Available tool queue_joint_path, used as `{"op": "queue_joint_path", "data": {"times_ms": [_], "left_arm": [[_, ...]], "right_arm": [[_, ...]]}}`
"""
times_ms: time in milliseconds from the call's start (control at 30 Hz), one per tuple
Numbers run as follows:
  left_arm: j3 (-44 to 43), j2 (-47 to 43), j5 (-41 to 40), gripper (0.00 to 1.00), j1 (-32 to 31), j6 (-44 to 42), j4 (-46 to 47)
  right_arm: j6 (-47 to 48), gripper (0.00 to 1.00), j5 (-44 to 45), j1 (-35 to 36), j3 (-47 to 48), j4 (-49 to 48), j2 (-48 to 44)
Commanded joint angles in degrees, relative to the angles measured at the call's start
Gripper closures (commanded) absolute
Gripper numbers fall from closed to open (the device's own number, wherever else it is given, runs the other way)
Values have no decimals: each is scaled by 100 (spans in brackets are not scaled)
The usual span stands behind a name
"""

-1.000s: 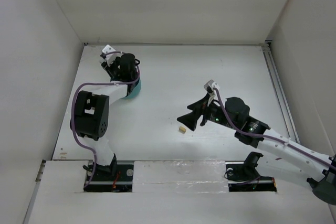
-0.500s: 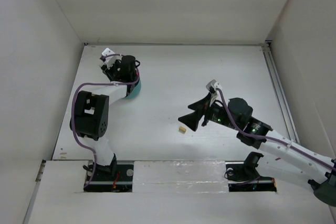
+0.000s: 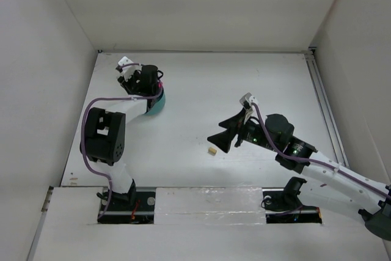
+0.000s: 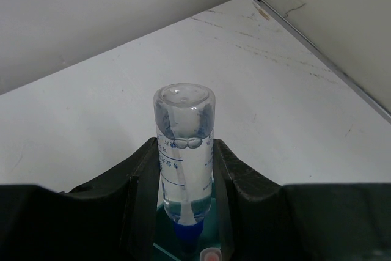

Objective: Sort the stationery into containers
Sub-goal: Place the stationery in the storage box.

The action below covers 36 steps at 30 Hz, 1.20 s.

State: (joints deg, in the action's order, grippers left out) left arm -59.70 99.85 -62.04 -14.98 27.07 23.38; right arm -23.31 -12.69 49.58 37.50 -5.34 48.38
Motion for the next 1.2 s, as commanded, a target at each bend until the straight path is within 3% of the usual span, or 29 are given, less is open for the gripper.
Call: {"op": "queue_joint_path", "data": {"times_ms": [0,100,167,1167], "left_arm": [[11,-388,-1,90,-118,62,53],[11,-440,-1,90,-119,62,53],[63,-440,-54,100,-119,131,53],[240,-335,104,100,-347,-606,545]], "right_arm": [[116,0,-76,52,-14,-116,-30],[116,0,-76,52,-14,-116,22],[116,0,-76,52,-14,-116,22],[116,0,-129,52,39,-116,181]]}}
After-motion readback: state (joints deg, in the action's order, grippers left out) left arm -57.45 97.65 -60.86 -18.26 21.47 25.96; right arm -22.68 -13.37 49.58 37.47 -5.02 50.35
